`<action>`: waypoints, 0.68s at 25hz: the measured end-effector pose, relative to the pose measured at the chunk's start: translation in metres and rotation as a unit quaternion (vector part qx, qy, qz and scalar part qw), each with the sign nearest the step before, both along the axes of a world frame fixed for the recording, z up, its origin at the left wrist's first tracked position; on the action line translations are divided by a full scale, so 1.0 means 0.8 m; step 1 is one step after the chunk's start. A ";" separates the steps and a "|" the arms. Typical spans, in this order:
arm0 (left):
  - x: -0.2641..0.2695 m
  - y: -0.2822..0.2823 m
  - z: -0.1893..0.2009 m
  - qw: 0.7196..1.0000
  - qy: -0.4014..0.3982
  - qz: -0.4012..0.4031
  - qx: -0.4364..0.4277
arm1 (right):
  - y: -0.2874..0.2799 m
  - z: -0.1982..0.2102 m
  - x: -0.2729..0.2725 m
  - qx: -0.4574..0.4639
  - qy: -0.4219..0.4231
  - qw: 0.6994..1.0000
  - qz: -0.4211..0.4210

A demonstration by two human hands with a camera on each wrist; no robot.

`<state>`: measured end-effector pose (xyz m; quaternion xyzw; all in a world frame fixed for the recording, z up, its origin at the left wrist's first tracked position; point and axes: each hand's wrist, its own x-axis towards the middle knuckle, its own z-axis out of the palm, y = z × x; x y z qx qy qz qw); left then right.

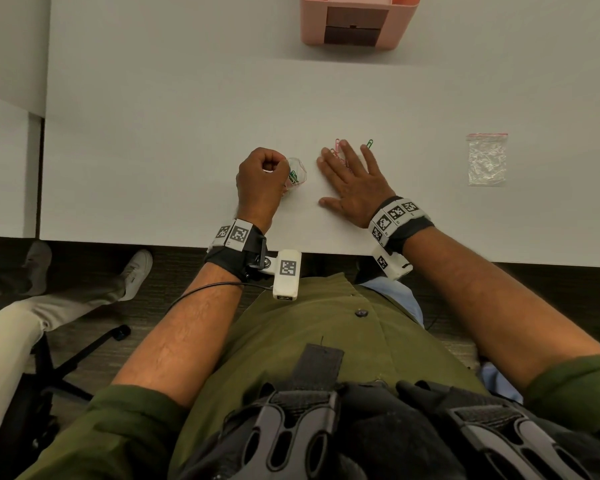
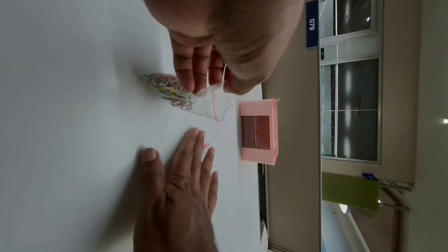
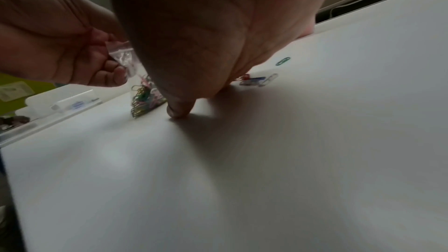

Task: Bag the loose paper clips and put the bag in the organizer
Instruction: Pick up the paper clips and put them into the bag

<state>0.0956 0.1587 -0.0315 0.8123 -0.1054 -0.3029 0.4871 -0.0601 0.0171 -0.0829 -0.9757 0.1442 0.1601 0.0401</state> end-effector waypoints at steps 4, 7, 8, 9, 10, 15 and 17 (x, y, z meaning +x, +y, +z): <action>-0.004 -0.004 0.001 1.000 0.001 -0.008 -0.001 | -0.020 0.017 -0.003 0.085 -0.042 0.990 -0.106; -0.005 -0.004 -0.002 1.000 0.000 -0.012 0.001 | -0.037 0.027 -0.013 0.179 -0.127 0.948 -0.229; -0.006 -0.004 -0.003 1.000 -0.001 -0.013 0.002 | -0.043 0.029 -0.017 0.189 -0.123 0.944 -0.242; -0.007 -0.004 -0.004 1.000 -0.003 -0.014 0.002 | -0.048 0.031 -0.020 0.197 -0.100 0.946 -0.237; -0.007 -0.005 -0.004 1.000 -0.004 -0.014 0.003 | -0.053 0.032 -0.021 0.206 -0.066 0.952 -0.217; -0.012 -0.009 -0.008 1.000 -0.003 -0.013 0.007 | -0.065 0.030 -0.009 0.193 0.004 0.972 -0.135; -0.014 -0.010 -0.009 1.000 -0.002 -0.014 0.007 | -0.068 0.030 0.000 0.188 -0.014 0.971 -0.150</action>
